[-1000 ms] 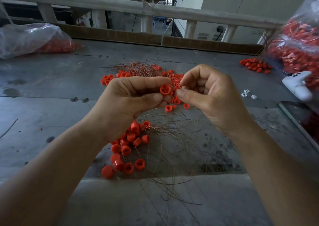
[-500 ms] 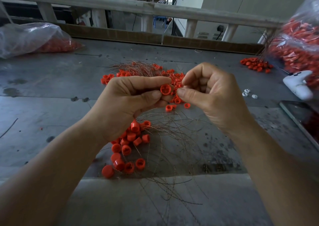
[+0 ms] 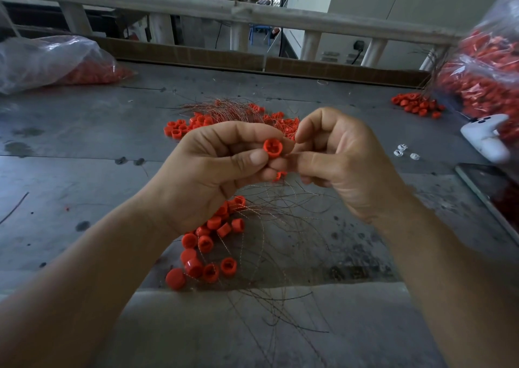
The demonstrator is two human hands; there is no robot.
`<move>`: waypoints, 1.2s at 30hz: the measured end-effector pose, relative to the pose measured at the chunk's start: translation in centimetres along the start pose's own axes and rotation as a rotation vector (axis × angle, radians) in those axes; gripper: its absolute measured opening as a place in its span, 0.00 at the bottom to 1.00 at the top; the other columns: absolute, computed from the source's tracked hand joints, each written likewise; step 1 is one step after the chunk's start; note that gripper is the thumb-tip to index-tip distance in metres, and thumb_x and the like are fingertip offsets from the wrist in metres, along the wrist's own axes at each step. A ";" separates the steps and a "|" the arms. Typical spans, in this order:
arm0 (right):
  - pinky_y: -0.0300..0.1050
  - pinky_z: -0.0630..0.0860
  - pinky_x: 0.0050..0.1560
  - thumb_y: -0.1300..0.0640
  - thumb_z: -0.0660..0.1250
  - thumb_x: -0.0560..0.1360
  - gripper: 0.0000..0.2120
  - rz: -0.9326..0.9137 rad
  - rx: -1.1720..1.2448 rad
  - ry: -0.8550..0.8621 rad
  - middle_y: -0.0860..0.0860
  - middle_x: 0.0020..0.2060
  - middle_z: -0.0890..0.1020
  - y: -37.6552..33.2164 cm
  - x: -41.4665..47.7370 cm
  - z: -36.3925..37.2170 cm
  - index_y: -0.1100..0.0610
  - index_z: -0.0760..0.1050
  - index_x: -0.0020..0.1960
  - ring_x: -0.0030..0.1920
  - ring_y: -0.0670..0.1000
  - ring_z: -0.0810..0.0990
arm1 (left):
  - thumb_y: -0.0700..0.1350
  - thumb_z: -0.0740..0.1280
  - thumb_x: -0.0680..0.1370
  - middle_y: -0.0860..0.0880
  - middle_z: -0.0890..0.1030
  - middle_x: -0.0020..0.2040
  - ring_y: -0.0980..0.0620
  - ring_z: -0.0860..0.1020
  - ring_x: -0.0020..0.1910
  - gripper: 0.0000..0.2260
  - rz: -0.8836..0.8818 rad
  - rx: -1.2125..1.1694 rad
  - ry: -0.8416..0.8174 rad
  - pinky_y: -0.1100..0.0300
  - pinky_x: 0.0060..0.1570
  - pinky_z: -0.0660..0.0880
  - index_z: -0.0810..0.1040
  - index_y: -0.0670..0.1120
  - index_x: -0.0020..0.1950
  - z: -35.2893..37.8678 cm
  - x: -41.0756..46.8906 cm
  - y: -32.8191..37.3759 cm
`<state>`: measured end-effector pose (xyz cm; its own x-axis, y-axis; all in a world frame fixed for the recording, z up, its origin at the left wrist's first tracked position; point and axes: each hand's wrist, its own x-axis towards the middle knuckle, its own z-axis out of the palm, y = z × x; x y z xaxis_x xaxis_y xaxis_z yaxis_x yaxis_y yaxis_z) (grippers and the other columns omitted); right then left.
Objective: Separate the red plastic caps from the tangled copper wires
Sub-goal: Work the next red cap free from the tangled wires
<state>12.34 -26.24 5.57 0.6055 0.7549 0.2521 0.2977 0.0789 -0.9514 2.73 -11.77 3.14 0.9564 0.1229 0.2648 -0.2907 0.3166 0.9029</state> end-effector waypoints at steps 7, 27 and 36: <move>0.33 0.73 0.30 0.68 0.69 0.70 0.09 0.030 -0.086 0.079 0.51 0.31 0.80 0.4 0.7 -1.0 0.56 0.72 0.40 0.29 0.45 0.79 | 0.35 0.67 0.67 0.45 0.84 0.40 0.53 0.83 0.40 0.09 -0.024 -0.050 0.050 0.66 0.40 0.78 0.84 0.44 0.42 -0.2 0.2 -0.3; 0.27 0.65 0.32 0.59 0.70 0.71 0.09 0.155 -0.857 0.165 0.41 0.32 0.74 6.3 3.0 -3.7 0.48 0.74 0.37 0.33 0.38 0.71 | 0.33 0.64 0.66 0.44 0.84 0.39 0.52 0.83 0.39 0.11 -0.072 -0.059 0.137 0.65 0.38 0.78 0.84 0.42 0.40 0.3 0.1 -0.2; 0.34 0.74 0.25 0.66 0.61 0.74 0.06 0.245 0.293 0.073 0.51 0.29 0.82 1.8 1.5 -2.0 0.59 0.74 0.41 0.28 0.45 0.80 | 0.34 0.65 0.64 0.44 0.84 0.38 0.51 0.83 0.38 0.10 -0.098 0.026 0.163 0.65 0.38 0.78 0.84 0.41 0.40 0.5 0.1 -0.4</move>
<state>15.29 -26.23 4.57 0.6870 0.7266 0.0130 -0.0791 0.0926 -0.9926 2.92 -12.34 3.01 0.9626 0.2437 0.1184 -0.1930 0.3104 0.9308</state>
